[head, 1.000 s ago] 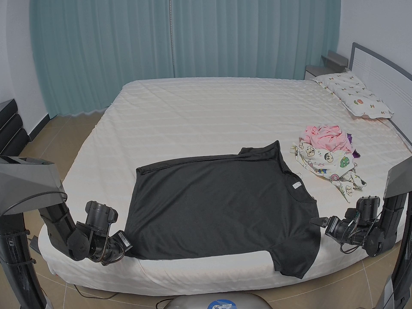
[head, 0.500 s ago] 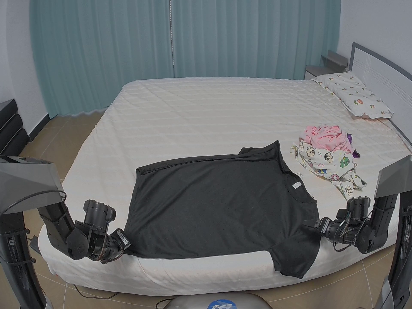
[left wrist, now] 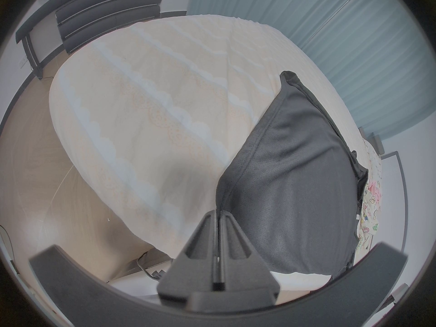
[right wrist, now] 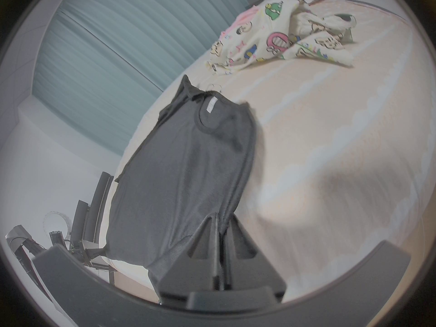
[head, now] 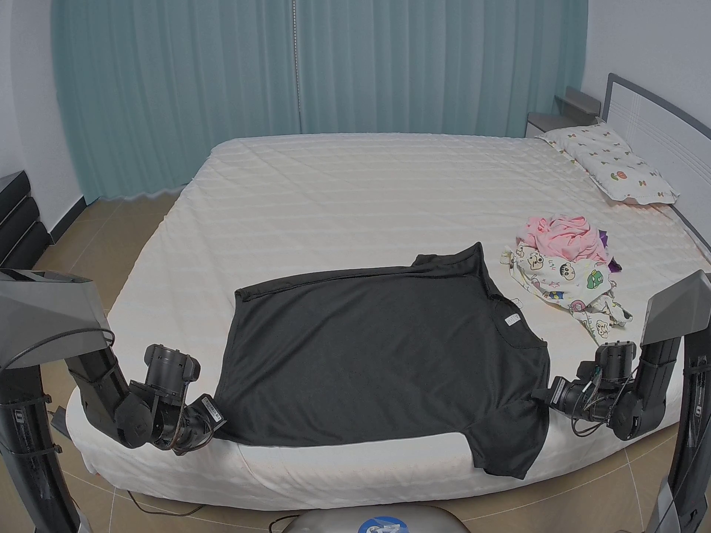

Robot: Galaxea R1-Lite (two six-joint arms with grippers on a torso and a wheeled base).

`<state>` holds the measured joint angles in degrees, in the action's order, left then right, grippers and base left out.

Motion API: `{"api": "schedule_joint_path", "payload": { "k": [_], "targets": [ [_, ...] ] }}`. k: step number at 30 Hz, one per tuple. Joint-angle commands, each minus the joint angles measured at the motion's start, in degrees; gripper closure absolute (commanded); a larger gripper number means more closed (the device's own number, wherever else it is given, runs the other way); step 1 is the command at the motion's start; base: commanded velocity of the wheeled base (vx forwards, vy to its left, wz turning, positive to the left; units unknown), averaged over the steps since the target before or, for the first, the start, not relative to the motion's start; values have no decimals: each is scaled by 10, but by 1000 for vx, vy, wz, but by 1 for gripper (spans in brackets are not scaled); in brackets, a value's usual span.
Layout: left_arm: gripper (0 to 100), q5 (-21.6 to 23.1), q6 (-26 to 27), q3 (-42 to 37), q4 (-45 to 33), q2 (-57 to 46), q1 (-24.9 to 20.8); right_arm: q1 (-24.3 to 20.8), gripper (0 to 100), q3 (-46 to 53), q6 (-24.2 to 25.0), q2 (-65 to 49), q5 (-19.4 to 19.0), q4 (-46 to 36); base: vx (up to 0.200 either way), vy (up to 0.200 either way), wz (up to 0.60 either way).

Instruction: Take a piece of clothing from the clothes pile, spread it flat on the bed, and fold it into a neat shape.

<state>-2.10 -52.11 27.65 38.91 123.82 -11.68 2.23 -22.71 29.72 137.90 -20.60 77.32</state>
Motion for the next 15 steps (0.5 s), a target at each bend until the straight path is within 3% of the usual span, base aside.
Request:
{"api": "schedule_joint_path", "payload": {
  "k": [1, 15],
  "targets": [
    [100, 0, 0, 0, 0, 2, 0, 9, 100, 5, 1, -3, -3, 12, 0, 0, 0],
    [100, 0, -1, 4, -1, 2, 0, 42, 100, -1, 9, 4, -50, 89, 0, 0, 0]
  ]
}}
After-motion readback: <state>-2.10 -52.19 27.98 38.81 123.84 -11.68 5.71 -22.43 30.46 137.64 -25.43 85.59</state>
